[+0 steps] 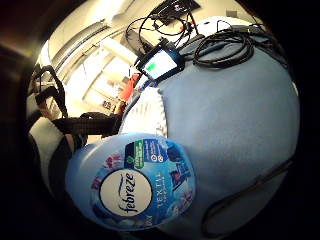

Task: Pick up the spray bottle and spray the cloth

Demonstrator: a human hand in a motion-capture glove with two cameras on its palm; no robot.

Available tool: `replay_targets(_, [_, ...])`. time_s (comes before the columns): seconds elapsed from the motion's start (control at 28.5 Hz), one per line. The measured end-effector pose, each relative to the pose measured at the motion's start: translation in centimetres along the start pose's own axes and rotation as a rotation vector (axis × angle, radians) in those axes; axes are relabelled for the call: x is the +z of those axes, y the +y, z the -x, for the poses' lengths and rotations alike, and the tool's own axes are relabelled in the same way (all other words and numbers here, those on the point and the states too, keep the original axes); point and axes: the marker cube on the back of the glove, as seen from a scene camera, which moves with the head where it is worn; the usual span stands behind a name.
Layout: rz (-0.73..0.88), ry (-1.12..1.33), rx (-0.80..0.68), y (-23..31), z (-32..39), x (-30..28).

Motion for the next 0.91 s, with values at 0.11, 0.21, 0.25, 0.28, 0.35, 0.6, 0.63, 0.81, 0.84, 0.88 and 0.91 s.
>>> replay_targets(0.11, [0.062,0.020,0.025,0.0,1.1,-1.4])
replay_targets(0.21, [0.151,0.073,0.041,-0.7,2.5,-1.8])
replay_targets(0.25, [0.192,0.098,0.051,-1.0,3.0,-1.8])
replay_targets(0.28, [0.236,0.126,0.063,-1.2,3.5,-1.8])
replay_targets(0.35, [0.327,0.186,0.088,-1.7,4.4,-1.6])
replay_targets(0.6, [0.609,0.402,0.202,-2.9,6.6,0.1])
replay_targets(0.63, [0.649,0.434,0.224,-3.1,6.8,0.3])
replay_targets(0.81, [0.810,0.555,0.341,-3.9,7.2,2.7])
replay_targets(0.84, [0.818,0.565,0.365,-4.5,7.1,3.7])
replay_targets(0.88, [0.821,0.579,0.384,-5.0,6.9,4.6])
replay_targets(0.91, [0.833,0.598,0.402,-5.3,6.7,5.1])
